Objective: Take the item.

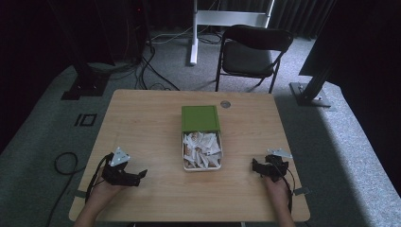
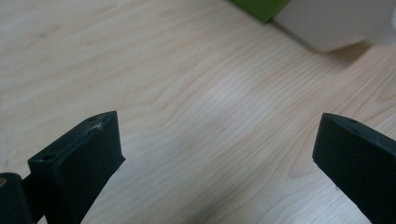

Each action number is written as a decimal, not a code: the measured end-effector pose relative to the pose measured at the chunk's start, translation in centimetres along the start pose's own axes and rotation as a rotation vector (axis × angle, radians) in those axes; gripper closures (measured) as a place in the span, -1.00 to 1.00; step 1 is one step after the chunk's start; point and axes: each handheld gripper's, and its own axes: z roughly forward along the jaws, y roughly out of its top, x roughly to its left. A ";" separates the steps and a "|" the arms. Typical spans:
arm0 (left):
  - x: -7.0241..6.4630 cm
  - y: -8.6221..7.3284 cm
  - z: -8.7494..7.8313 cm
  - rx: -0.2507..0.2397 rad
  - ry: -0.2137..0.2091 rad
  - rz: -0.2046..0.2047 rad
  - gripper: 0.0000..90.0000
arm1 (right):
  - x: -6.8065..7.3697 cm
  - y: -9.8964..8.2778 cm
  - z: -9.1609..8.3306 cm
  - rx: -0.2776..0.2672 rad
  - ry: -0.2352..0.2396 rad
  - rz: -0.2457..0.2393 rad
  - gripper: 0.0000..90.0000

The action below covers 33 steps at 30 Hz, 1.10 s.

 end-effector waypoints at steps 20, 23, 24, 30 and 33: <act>-2.8 7.0 0.1 -0.077 -0.092 0.121 -0.96 | 0.0 0.0 0.0 -0.001 0.000 -0.001 -0.76; -3.4 8.0 0.4 -0.074 -0.100 0.148 -0.96 | 0.0 0.0 0.0 -0.001 0.000 -0.001 -0.76; -3.6 8.3 0.5 -0.077 -0.105 0.154 -0.96 | 0.0 0.0 0.0 -0.001 0.000 -0.001 -0.76; -4.7 9.7 1.3 -0.074 -0.133 0.187 -0.96 | 0.0 0.0 0.0 -0.001 0.000 -0.001 -0.76; -5.1 10.1 1.7 -0.072 -0.145 0.197 -0.96 | 0.0 0.0 0.0 -0.001 0.000 -0.001 -0.76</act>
